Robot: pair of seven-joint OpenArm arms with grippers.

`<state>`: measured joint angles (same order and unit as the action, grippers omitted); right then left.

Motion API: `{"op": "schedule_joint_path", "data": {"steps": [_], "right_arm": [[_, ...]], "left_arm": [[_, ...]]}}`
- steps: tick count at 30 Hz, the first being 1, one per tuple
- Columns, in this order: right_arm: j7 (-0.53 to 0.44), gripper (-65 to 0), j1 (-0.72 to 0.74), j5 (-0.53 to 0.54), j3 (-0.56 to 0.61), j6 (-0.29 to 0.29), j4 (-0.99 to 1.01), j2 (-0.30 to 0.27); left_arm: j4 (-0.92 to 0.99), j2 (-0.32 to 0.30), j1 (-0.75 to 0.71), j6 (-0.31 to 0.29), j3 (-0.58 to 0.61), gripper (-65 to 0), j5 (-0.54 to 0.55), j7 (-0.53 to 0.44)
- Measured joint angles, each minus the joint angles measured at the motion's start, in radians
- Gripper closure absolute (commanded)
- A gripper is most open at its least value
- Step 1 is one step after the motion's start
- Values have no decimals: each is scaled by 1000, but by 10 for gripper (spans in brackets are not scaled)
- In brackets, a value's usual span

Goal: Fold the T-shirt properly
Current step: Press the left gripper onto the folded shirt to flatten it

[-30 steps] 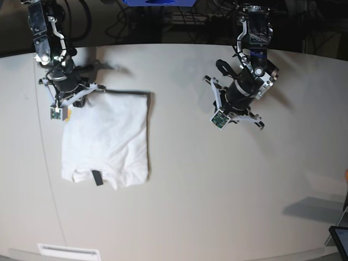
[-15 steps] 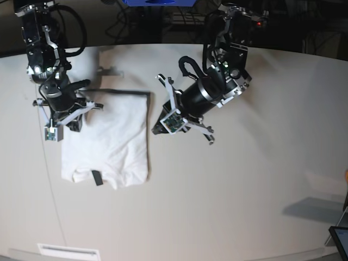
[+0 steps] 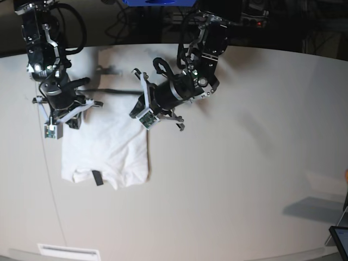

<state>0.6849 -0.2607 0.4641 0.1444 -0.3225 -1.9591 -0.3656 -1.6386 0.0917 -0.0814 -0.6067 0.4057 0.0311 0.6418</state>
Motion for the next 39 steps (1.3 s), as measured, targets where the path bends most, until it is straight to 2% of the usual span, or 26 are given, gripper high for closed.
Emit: {"op": "schedule_joint_path", "data": {"steps": [2,8,13,17,22,26,28,35,39], "right_arm": [[1,-1,-3,0,0,0,0,0],[0,-1,-3,0,0,0,0,0],[0,-1,-3,1,0,0,0,0],[0,-1,-2,0,0,0,0,0],[-4,-1,0,0,0,0,0,0],[-6,-1,-3,1,0,0,0,0],[-6,-1,-3,0,0,0,0,0],[-9,-1,-5,0,5,-2,23,23],[-9,-1,-28,0,5,2,51,56]], "left_arm": [[61,-12,19,4,8,0,4,-48],[111,-25,1,5,8,0,13,-54],[100,-60,-31,5,9,0,37,-85],[99,-61,-25,5,0,0,34,-81],[13,-87,-10,4,-5,0,-2,-22],[-94,-82,14,8,-8,0,11,-23],[-114,-71,14,30,10,0,20,9],[-12,-14,6,24,30,0,14,17],[34,-18,0,25,31,0,14,18]]}}
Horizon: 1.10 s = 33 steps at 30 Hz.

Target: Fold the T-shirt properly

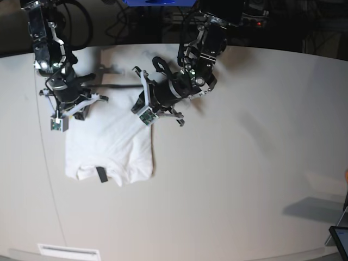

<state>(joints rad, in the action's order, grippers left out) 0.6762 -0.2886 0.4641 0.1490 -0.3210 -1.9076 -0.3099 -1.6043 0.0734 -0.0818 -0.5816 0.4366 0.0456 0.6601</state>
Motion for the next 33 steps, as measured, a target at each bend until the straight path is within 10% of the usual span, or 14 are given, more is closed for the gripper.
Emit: {"op": "schedule_joint_path", "data": {"steps": [18,33], "right_arm": [[-195,0,-103,1,-5,19,128,28],[-151,0,-93,0,5,6,-28,-6]], "left_arm": [[82,-89,-21,-2,-10,0,65,-105],[-22,-96,-56,-2,-11,0,15,-31]]}}
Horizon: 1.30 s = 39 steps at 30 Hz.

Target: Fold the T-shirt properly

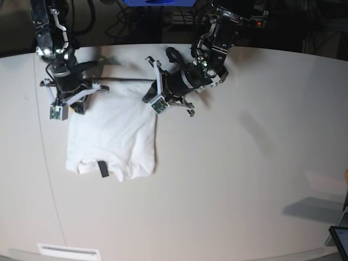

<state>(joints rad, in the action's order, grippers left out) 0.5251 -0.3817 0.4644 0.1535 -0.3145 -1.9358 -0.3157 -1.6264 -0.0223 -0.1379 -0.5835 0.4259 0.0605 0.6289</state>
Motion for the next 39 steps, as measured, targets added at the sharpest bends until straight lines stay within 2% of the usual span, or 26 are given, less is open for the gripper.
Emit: {"op": "schedule_joint_path", "data": {"steps": [2,3,5,7,9,12,16,17,19,21,23,24,27,29,30,33,37,39], "right_arm": [[-4,0,10,-1,0,-2,-4,-8],[-17,0,8,0,0,-2,-3,-9],[-98,0,1,3,3,0,-2,-29],[-189,0,-11,-1,2,2,-3,-58],[-224,0,-29,-1,1,-4,-2,-82],[-217,0,-43,0,2,0,-1,-89],[-220,0,-39,0,2,1,-1,-89],[-221,0,-40,0,2,13,-1,-89],[-228,0,-40,-9,1,97,1,-87],[-282,0,-40,-90,2,131,1,-77],[-328,0,-40,-206,0,130,1,-42],[-357,0,-43,-263,-5,139,2,-16],[-522,0,-74,-413,-5,191,13,53],[-656,0,-98,-457,-15,198,55,111],[-731,0,-109,-467,-33,210,84,135],[-946,0,-138,-467,-100,203,213,171],[-1203,0,-206,-463,-151,195,354,176],[-1332,0,-262,-473,-184,211,390,190]], "left_arm": [[-2,2,1,25,-2,0,-15,-22],[-2,3,-3,66,0,0,-19,-64],[-2,-6,-11,130,10,0,-24,-180],[-5,-27,-33,162,13,0,-16,-298],[-6,-32,-77,184,4,0,-19,-384],[-29,-48,-130,193,15,0,-21,-391],[-161,-47,-171,214,12,0,-22,-414],[-192,-47,-176,213,8,0,-21,-415],[-237,-47,-189,211,1,0,-19,-416],[-266,-48,-198,211,-2,0,-20,-409],[-297,-50,-198,221,-2,0,-19,-410],[-311,-56,-197,251,-1,0,-20,-415],[-314,-93,-199,351,14,0,-127,-487],[-292,-114,-227,434,8,0,-208,-610],[-275,-117,-244,452,2,0,-241,-692],[-175,-114,-311,438,-14,0,-315,-943],[-37,-103,-397,443,-85,0,-319,-1133],[-12,-108,-444,450,-120,0,-317,-1239]]}}
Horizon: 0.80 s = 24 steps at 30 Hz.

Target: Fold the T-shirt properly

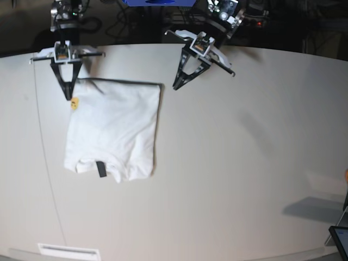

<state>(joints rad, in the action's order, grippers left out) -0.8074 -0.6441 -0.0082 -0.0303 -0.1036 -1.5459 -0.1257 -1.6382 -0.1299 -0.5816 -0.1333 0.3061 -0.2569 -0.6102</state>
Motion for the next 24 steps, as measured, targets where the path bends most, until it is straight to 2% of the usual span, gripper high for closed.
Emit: {"op": "schedule_joint_path", "data": {"steps": [4,5,12,16,21,24], "right_arm": [[-172,0,-102,8,-70,-11,65,-4],[-187,0,-122,9,-83,-13,82,-8],[-459,0,-218,6,-114,-10,315,-5],[-549,0,-222,1,-113,-10,509,-3],[-563,0,-140,10,-88,-13,786,-8],[-480,0,-45,4,27,-13,982,-15]], "left_arm": [[39,3,-82,-2,-54,0,-1,-189],[54,6,-94,-1,-63,0,-2,-209],[269,-1,-164,-1,-74,0,-4,-386],[450,3,-166,-1,-74,0,-4,-456],[752,21,-125,0,-77,0,1,-471],[937,50,-59,2,-67,0,-3,-407]]}}
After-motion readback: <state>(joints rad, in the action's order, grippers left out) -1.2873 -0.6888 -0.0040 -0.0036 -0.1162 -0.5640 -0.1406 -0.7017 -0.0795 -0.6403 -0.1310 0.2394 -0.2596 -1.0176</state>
